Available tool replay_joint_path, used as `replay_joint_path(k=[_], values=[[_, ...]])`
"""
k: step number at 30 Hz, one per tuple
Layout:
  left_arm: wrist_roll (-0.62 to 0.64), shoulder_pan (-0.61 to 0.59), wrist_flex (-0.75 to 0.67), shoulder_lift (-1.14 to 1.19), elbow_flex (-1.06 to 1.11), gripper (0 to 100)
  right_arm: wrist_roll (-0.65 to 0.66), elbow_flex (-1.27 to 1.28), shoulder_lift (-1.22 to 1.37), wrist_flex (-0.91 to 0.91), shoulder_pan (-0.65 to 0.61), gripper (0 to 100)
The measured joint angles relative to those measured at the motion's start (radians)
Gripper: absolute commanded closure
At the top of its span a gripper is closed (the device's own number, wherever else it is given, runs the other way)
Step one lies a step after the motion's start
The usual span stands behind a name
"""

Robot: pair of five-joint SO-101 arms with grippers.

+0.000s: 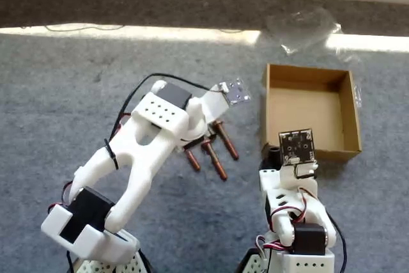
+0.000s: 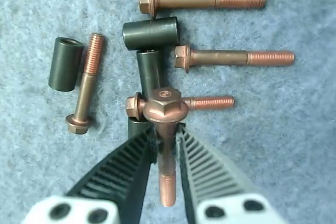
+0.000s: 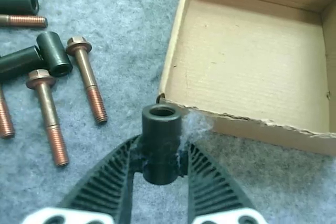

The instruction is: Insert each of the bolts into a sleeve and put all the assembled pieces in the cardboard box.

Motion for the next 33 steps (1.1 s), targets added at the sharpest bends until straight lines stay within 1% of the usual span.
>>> replay_joint_path(k=[4, 8, 13, 17, 22, 27, 30, 33], values=[[0.003, 0.0, 0.025, 0.0, -0.064, 99, 0.0, 0.0, 0.0, 0.0, -0.009, 99.5], [0.005, -0.026, 0.025, 0.0, -0.13, 99, 0.0, 0.0, 0.0, 0.0, -0.06, 99.5], [0.014, -0.021, 0.034, -0.003, -0.176, 99, 0.0, 0.0, 0.0, 0.0, -0.11, 99.5], [0.061, -0.034, 0.035, -0.098, -0.178, 100, 0.0, 0.0, 0.0, -0.012, -0.183, 99.5], [0.068, -0.071, 0.005, -0.292, -0.141, 100, 0.0, 0.043, 0.0, -0.103, -0.276, 99.5], [0.068, -0.144, -0.058, -0.43, -0.04, 100, 0.0, 0.157, 0.0, -0.261, -0.37, 99.5], [0.069, -0.181, -0.107, -0.522, 0.025, 100, 0.0, 0.17, 0.0, -0.342, -0.393, 99.5], [0.069, -0.176, -0.149, -0.609, 0.1, 100, 0.0, 0.172, 0.002, -0.408, -0.394, 99.5]])
